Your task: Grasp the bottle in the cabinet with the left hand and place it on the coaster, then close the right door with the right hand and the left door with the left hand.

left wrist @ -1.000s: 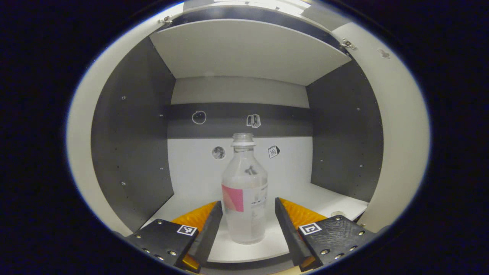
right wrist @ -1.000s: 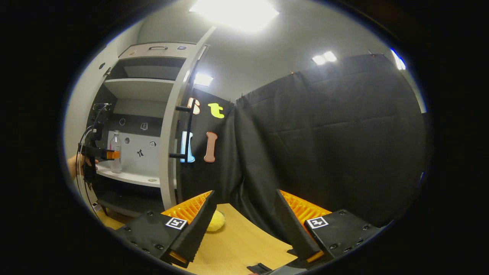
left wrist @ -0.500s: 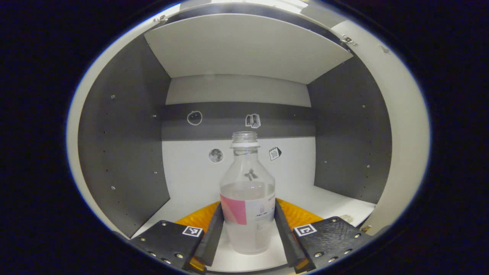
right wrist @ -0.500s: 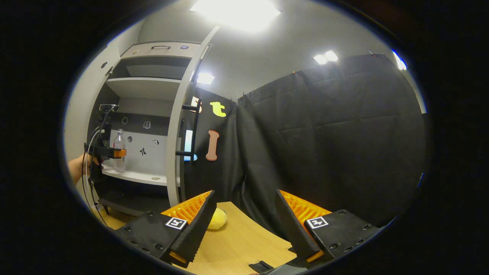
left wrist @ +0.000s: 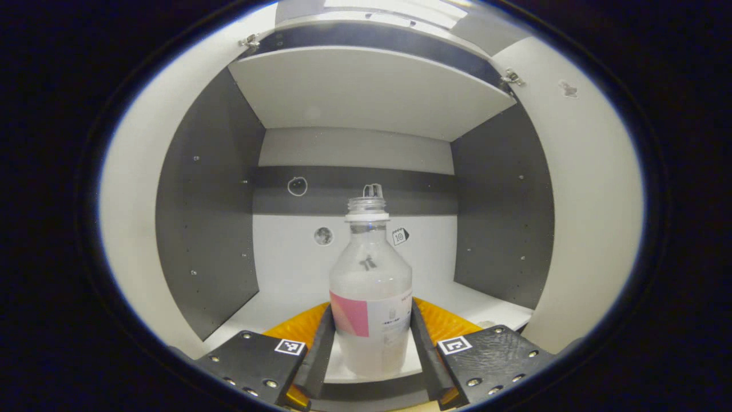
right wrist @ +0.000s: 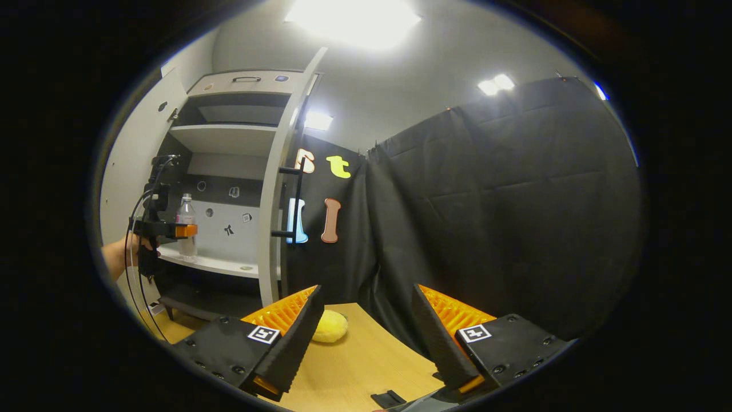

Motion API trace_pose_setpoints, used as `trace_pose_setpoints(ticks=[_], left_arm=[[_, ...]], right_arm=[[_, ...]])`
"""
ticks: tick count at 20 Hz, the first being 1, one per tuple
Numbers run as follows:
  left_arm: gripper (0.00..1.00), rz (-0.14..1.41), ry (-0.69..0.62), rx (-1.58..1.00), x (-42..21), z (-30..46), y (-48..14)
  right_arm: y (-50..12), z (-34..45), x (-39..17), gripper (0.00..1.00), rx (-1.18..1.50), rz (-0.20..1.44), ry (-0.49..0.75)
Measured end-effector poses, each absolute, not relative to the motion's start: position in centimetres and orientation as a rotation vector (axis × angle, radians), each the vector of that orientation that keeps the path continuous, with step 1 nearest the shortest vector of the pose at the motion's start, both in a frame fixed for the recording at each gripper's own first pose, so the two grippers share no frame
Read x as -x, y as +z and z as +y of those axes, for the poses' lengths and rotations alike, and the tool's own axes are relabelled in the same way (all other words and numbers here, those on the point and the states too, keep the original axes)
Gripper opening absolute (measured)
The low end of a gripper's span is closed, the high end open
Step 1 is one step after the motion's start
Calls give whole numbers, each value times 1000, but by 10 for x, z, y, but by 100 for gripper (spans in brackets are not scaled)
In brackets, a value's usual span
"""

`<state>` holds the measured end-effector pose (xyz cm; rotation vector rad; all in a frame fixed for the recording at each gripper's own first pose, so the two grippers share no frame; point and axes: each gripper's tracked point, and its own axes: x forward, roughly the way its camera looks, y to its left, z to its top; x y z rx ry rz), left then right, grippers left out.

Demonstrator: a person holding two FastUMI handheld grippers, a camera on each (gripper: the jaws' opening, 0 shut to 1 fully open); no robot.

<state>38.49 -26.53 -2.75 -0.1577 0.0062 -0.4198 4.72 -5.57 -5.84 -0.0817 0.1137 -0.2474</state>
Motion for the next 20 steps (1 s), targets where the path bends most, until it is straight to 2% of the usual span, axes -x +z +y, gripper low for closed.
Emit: trace_pose_setpoints(ticks=[10, 20], left_arm=[[69, -3, -419, 144, -294, -260, -35], [69, 31, -390, 161, -213, -254, -78]], right_arm=[[-57, -68, -23, 97, 57, 117, -152], [-62, -82, 5, 97, 51, 145, -90]])
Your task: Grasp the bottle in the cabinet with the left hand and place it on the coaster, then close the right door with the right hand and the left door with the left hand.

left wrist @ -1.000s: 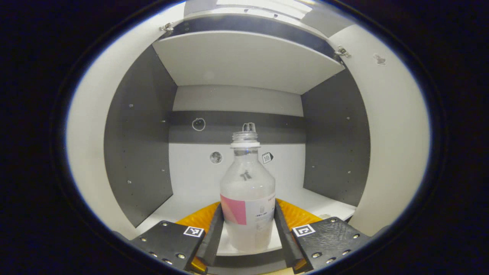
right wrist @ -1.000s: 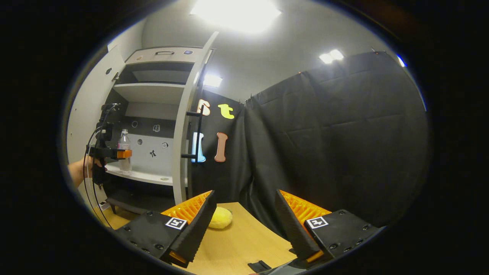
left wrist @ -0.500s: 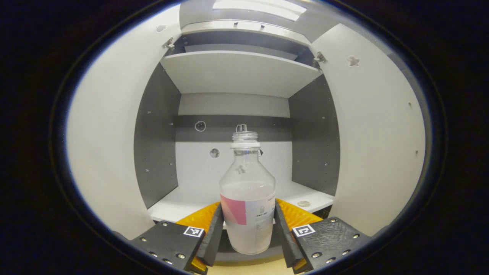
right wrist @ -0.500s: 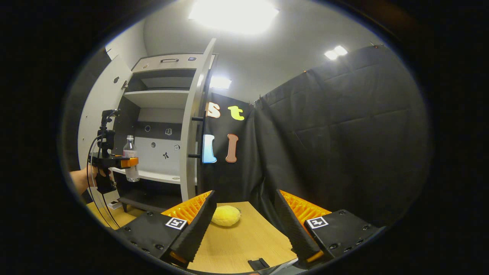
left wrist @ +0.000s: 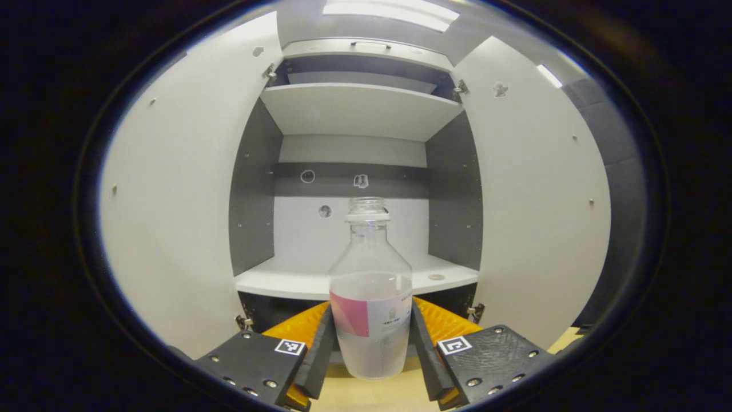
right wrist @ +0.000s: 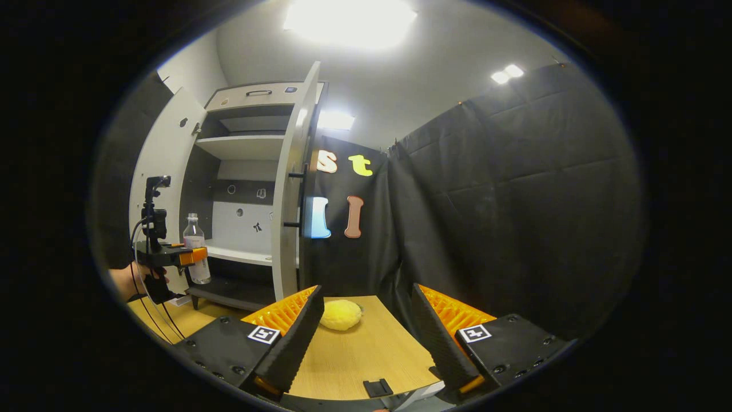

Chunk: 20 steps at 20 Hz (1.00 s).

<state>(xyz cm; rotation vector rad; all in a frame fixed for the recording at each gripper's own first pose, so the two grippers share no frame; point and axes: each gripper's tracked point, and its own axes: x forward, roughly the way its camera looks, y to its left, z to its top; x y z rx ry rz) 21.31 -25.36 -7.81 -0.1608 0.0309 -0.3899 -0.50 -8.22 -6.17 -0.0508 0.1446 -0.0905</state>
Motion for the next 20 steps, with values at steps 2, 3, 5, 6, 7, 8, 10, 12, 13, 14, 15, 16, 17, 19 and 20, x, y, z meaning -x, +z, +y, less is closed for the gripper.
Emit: trace_pose_setpoints(ticks=[2, 3, 5, 6, 7, 8, 10, 12, 13, 14, 15, 16, 17, 19, 20], left_arm=[[69, 38, -386, 162, -202, -253, -89], [69, 42, -384, 161, -195, -253, -95], [69, 50, -388, 160, -181, -254, -109], [69, 54, -392, 159, -174, -255, -117], [69, 57, -398, 159, -168, -257, -125], [69, 63, -403, 160, -161, -258, -134], [69, 77, -412, 161, -149, -261, -153], [69, 98, -420, 159, -139, -264, -173], [69, 108, -425, 158, -135, -266, -182], [69, 115, -432, 158, -130, -269, -190], [69, 120, -437, 161, -126, -272, -197], [69, 123, -446, 171, -122, -275, -204], [69, 130, -451, 178, -118, -278, -210], [69, 148, -456, 174, -110, -282, -226], [69, 157, -456, 168, -107, -284, -233]], right_arm=[[-63, -83, 10, 98, 56, 148, -76], [-64, -82, 11, 98, 58, 148, -70], [-65, -82, 17, 93, 61, 149, -60], [-67, -82, 19, 97, 62, 150, -56], [-70, -82, 20, 97, 63, 154, -54], [-72, -82, 23, 97, 62, 158, -51], [-77, -80, 25, 97, 60, 164, -45], [-82, -78, 27, 93, 58, 176, -41], [-84, -76, 28, 97, 58, 181, -38], [-85, -76, 29, 98, 61, 186, -34], [-86, -75, 30, 98, 66, 190, -31], [-88, -74, 31, 98, 73, 193, -27], [-88, -74, 32, 93, 77, 197, -23], [-85, -77, 35, 98, 80, 190, -24], [-84, -78, 36, 94, 82, 186, -26]])
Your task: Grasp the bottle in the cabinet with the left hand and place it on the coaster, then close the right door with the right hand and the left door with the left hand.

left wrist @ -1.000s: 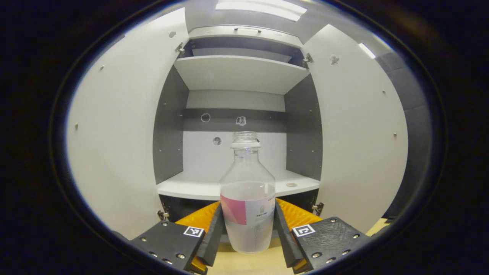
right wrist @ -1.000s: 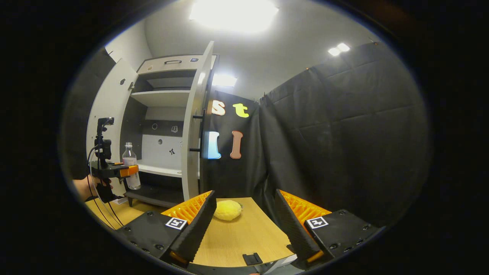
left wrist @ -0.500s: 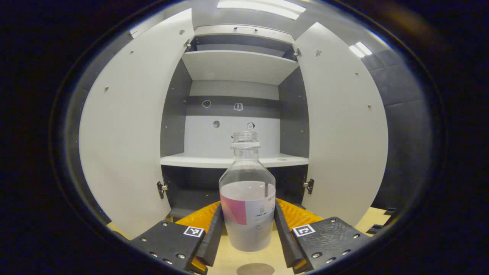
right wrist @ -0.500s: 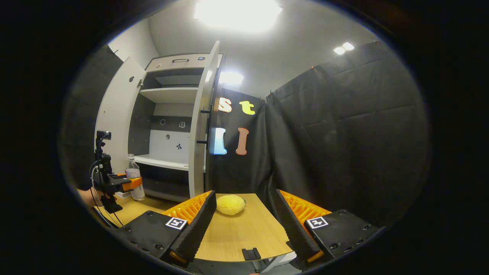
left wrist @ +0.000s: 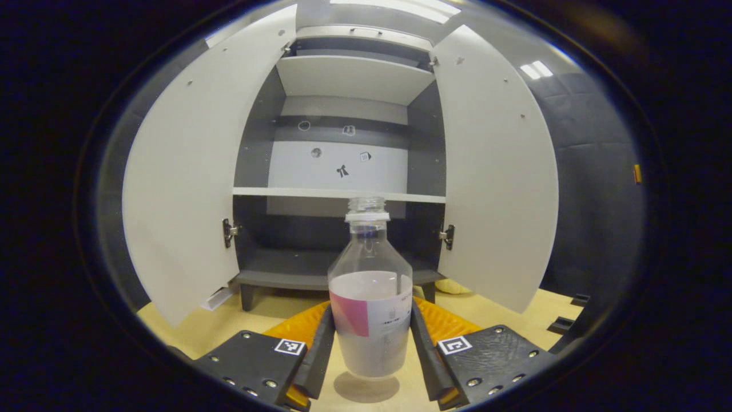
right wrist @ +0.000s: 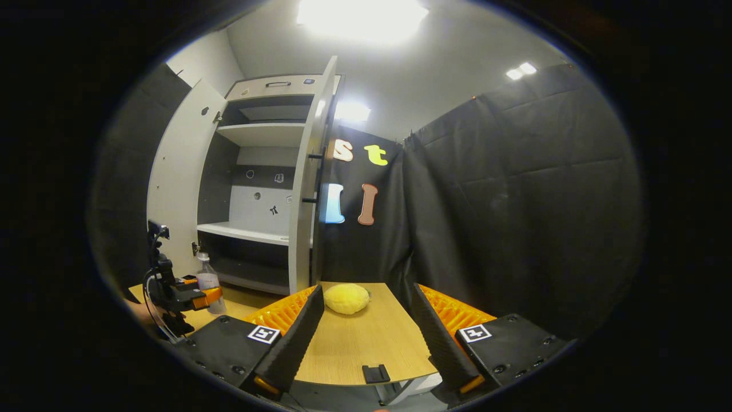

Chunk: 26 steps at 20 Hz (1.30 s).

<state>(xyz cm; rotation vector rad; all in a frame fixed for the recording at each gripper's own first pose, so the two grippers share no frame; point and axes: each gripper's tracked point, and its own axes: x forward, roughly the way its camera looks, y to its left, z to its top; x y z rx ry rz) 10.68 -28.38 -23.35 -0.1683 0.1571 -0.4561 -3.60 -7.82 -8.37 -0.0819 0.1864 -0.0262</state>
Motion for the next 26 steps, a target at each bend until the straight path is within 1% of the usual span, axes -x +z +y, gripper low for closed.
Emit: trace_pose_setpoints(ticks=[1, 2, 4, 6, 7, 8, 9, 10, 11, 12, 13, 14, 15, 16, 17, 21, 22, 23, 24, 26], left_arm=[[69, 164, -454, 163, -105, -283, -240], [69, 172, -452, 155, -102, -284, -247], [69, 196, -447, 141, -100, -284, -266], [69, 221, -452, 133, -99, -286, -283], [69, 228, -450, 125, -100, -286, -289], [69, 233, -451, 124, -99, -287, -296], [69, 243, -449, 126, -99, -288, -301], [69, 252, -445, 130, -97, -288, -307], [69, 259, -443, 137, -94, -288, -311], [69, 266, -440, 141, -91, -289, -314], [69, 268, -437, 143, -91, -290, -316], [69, 272, -434, 143, -90, -291, -320], [69, 277, -431, 144, -87, -291, -323], [70, 281, -429, 146, -85, -290, -326], [70, 280, -427, 150, -85, -290, -327], [71, 287, -428, 167, -82, -289, -328], [71, 285, -425, 168, -79, -289, -327], [80, 284, -427, 168, -79, -290, -324], [73, 283, -429, 163, -79, -291, -324], [74, 279, -428, 141, -80, -292, -319]], right_arm=[[-83, -79, 37, 98, 84, 186, -28], [-85, -80, 38, 93, 87, 190, -29], [-87, -83, 38, 93, 85, 201, -34], [-90, -84, 39, 94, 71, 210, -38], [-92, -83, 40, 98, 64, 215, -38], [-93, -83, 41, 98, 62, 219, -39], [-94, -83, 40, 94, 64, 225, -43], [-95, -85, 41, 93, 68, 229, -46], [-95, -85, 41, 98, 68, 231, -48], [-94, -84, 42, 98, 70, 230, -48], [-92, -83, 41, 98, 74, 228, -47], [-92, -83, 40, 94, 80, 227, -45], [-91, -81, 40, 98, 84, 226, -44], [-91, -81, 39, 98, 86, 226, -41], [-91, -79, 38, 94, 84, 226, -37], [-91, -75, 34, 94, 82, 226, -26], [-90, -74, 33, 98, 83, 223, -22], [-89, -72, 32, 98, 82, 222, -18], [-89, -71, 31, 98, 79, 220, -13], [-86, -69, 29, 98, 75, 212, -6]])
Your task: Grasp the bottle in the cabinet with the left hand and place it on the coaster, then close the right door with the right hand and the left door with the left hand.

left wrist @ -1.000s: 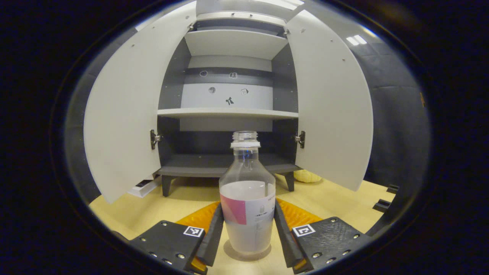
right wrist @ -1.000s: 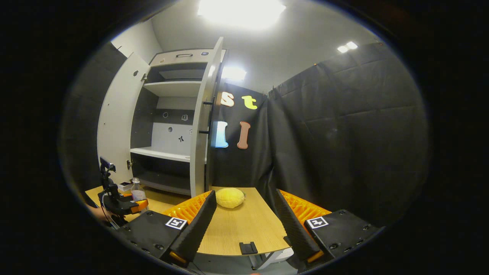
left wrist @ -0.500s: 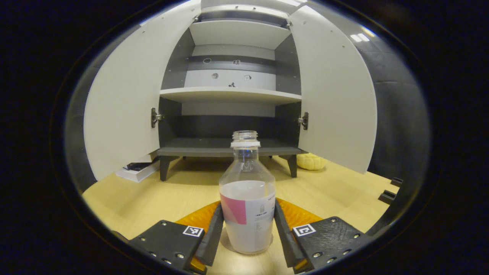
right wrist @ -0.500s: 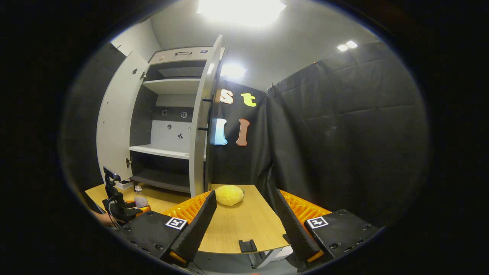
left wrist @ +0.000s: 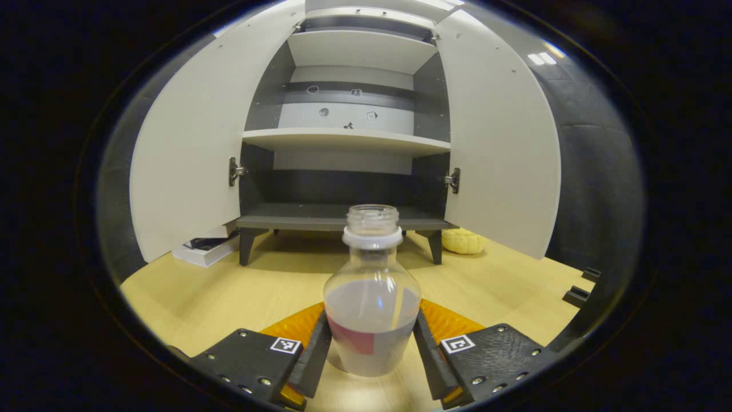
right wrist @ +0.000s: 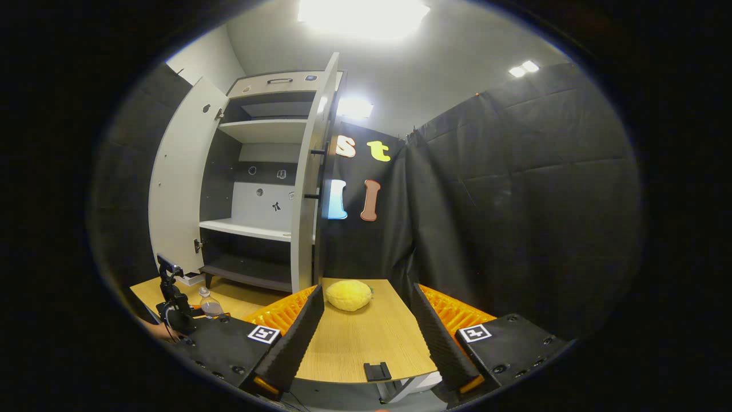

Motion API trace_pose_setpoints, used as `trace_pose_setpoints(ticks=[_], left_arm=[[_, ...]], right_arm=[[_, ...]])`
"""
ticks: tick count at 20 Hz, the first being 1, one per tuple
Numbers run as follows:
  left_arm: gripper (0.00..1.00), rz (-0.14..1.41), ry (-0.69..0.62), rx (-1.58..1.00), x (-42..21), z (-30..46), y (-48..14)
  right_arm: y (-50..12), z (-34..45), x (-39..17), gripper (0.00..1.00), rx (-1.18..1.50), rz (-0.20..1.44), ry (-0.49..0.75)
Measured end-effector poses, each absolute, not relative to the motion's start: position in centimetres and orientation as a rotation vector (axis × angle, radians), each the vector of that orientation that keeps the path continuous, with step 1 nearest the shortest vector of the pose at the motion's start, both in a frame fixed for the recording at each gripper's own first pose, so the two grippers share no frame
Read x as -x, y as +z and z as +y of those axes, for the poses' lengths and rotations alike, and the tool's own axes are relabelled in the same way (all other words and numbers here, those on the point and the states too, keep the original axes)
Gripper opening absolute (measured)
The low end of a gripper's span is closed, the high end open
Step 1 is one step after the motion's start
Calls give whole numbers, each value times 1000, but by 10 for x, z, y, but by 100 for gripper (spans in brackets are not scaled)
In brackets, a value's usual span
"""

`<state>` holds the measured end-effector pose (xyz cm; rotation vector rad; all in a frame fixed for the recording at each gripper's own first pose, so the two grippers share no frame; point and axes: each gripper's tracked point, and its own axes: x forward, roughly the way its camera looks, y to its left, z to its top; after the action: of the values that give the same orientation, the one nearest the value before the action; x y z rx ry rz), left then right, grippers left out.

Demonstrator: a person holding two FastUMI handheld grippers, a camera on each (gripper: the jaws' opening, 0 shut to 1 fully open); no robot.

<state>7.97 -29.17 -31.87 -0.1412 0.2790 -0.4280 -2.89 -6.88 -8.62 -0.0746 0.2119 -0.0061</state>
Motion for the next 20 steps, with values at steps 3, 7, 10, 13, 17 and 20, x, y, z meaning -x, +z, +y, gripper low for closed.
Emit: trace_pose_setpoints(ticks=[3, 7, 10, 13, 17, 20], left_arm=[[82, 273, -424, 136, -78, -291, -308], [82, 255, -413, 128, -79, -288, -287], [82, 236, -404, 130, -79, -280, -259], [82, 192, -404, 137, -73, -275, -215], [82, 107, -388, 162, -61, -258, -140], [82, 68, -335, 160, -58, -227, -98]], right_arm=[[-83, -66, 27, 98, 67, 201, 5], [-75, -66, 25, 94, 50, 179, 16], [-65, -64, 20, 98, 9, 160, 28], [-52, -65, 9, 98, -3, 125, 31], [-41, -69, -16, 93, 0, 89, 19], [-37, -64, -39, 97, -25, 97, 17]])
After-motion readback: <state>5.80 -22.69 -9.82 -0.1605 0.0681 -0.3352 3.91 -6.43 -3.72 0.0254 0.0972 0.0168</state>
